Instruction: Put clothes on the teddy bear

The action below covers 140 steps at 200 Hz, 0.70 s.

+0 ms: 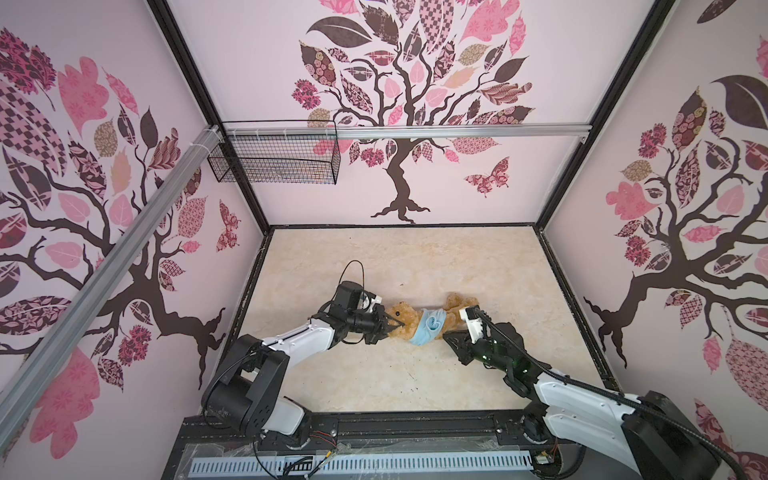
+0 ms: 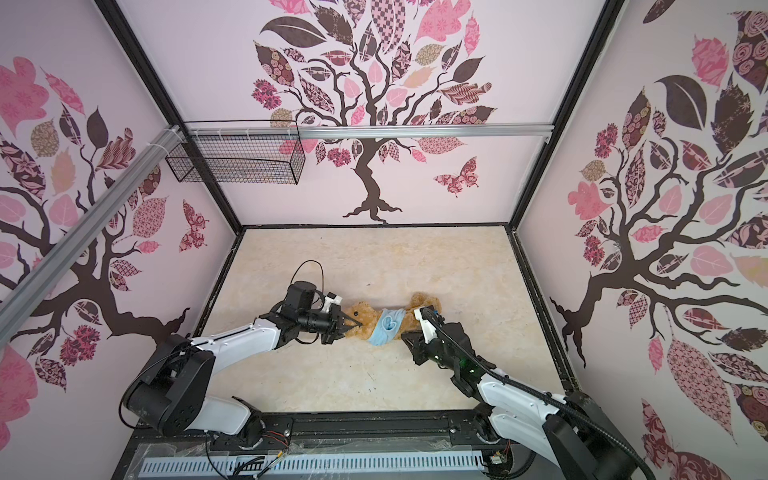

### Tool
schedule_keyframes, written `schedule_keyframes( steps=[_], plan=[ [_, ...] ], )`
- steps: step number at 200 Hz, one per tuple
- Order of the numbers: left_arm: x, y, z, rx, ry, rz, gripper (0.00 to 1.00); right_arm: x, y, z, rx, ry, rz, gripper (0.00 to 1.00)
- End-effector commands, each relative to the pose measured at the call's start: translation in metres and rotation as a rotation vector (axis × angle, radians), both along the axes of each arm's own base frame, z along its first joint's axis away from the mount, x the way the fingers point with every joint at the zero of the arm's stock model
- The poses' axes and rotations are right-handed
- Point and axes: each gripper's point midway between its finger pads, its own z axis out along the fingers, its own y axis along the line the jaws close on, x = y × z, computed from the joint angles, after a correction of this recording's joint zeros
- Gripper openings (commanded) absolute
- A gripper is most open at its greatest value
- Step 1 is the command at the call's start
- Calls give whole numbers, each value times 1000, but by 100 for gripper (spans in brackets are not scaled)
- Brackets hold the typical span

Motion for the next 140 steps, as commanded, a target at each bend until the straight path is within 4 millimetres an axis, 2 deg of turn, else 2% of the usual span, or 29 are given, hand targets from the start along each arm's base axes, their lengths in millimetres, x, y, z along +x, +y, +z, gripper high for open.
schedule_keyframes(
  steps=[1,69,140],
  plan=[
    [7,-9,28,-75,-51,-31,0,8,14,32,96,-112,28,16],
    [6,-10,28,-73,-53,-36,0,6,22,34,132,-130,66,18],
    [2,-15,29,-73,-65,-57,0,16,26,35,136,-136,49,17]
  ],
)
